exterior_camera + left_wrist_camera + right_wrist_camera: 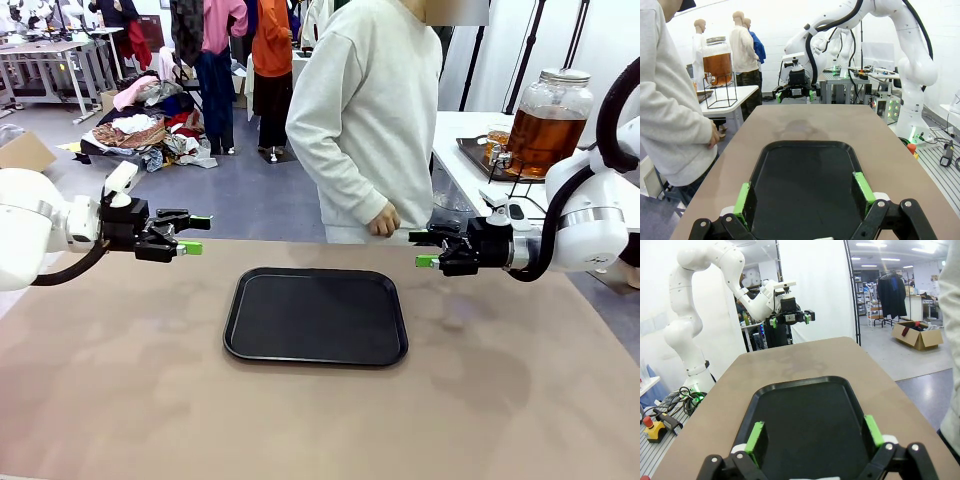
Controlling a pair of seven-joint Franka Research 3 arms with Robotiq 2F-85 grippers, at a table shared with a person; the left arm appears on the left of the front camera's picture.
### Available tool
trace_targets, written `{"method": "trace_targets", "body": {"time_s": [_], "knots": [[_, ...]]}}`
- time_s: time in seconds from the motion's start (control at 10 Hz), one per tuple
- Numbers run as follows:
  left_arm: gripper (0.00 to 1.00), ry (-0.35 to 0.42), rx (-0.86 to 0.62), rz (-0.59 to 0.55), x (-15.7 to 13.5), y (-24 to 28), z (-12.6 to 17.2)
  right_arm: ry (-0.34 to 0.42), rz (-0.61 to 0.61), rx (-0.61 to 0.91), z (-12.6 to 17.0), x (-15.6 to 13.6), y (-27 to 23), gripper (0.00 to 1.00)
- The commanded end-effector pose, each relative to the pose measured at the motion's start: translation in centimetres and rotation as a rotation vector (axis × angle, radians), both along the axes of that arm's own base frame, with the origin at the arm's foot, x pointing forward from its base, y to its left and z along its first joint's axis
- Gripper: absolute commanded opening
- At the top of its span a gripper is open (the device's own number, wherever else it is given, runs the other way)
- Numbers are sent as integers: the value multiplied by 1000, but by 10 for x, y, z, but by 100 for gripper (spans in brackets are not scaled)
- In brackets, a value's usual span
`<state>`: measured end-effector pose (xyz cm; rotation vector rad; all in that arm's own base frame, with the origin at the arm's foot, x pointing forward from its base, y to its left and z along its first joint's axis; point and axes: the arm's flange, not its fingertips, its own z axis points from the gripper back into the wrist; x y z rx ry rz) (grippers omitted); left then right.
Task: Pour the drink into the iced cup.
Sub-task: Open the gripper to release the iced cup you were holding.
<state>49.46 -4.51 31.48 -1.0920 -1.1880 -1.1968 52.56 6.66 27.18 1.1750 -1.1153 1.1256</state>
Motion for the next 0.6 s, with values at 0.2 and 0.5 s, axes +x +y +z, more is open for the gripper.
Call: {"method": "trace_targets", "body": {"time_s": [0.2, 0.5], "knots": [[100, -2, -1, 0, 0, 0, 1, -3, 3, 5, 2, 1, 0, 100], [100, -2, -1, 0, 0, 0, 1, -3, 3, 5, 2, 1, 0, 100]]}}
